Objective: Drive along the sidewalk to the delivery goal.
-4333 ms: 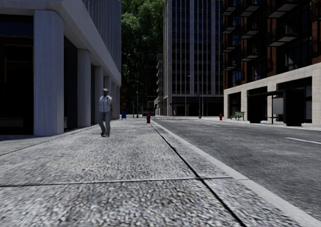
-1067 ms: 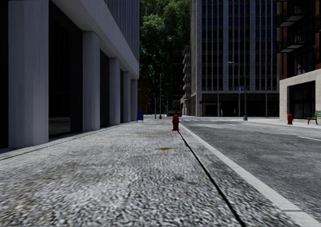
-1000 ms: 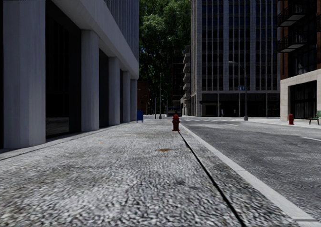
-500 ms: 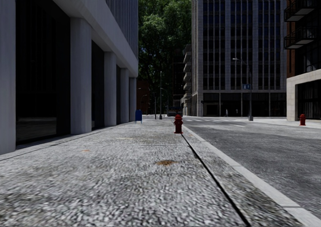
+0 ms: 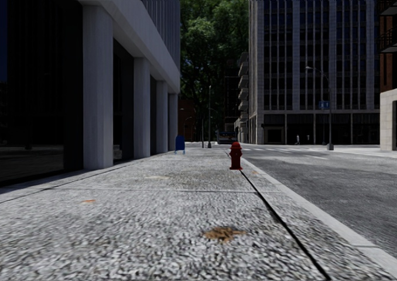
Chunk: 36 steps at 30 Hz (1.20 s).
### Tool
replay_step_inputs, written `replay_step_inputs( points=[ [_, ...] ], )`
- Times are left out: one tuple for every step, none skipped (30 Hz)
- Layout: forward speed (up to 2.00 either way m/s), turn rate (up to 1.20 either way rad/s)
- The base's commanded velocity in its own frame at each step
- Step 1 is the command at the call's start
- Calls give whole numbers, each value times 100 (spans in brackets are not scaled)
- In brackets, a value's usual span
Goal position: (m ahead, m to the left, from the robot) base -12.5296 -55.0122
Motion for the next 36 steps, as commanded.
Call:
replay_step_inputs(
  points=[
    [200, 24],
    [200, 24],
    [200, 24],
    [200, 24],
    [200, 24],
    [200, 24],
    [200, 24],
    [200, 24],
    [200, 17],
    [200, 6],
    [200, 6],
    [200, 0],
    [200, 0],
    [200, 0],
    [200, 0],
    [200, 0],
    [200, 0],
    [200, 0],
    [200, 0],
    [200, 0],
    [200, 0],
    [200, 0],
    [200, 0],
    [200, 0],
    [200, 0],
    [200, 0],
    [200, 0],
    [200, 0],
    [200, 0],
    [200, 0],
    [200, 0],
    [200, 0],
    [200, 0],
    [200, 0],
    [200, 0],
    [200, 0]
  ],
)
